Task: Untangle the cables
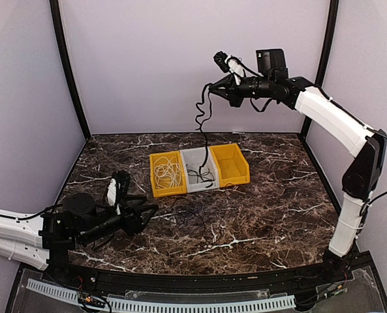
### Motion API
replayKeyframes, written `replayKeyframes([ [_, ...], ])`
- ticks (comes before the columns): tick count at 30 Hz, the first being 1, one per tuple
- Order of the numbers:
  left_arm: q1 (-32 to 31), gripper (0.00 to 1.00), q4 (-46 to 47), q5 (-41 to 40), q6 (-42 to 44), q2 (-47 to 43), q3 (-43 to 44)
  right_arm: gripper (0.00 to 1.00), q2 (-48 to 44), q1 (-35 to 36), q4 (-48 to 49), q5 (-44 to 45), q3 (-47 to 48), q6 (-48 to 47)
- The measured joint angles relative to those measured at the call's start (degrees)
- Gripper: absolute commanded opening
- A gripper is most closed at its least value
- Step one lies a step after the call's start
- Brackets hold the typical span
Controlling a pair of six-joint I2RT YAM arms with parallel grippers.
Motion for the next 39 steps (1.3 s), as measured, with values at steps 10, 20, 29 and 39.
replayKeyframes([
  [10,0.00,0.59,-3.76,-4.00,-1.86,2.29,0.52,0.00,0.37,0.00,2.69,2.19,6.38,0.00],
  [20,0.00,0.59,-5.35,-5.33,-2.23,2.97,1.51,0.00,4.33,0.00,4.52,2.97,1.03,0.13],
  [29,0.00,0.59,-5.51,-6.78,-2.23,3.15,1.51,0.00,4.92,0.00,5.09,0.42,-10.43,1.14],
  [39,0.00,0.60,-4.63,-7.98,-2.32,4.50,1.51,0.00,6.01,0.00,5.60,-2.10,-17.68,1.49],
])
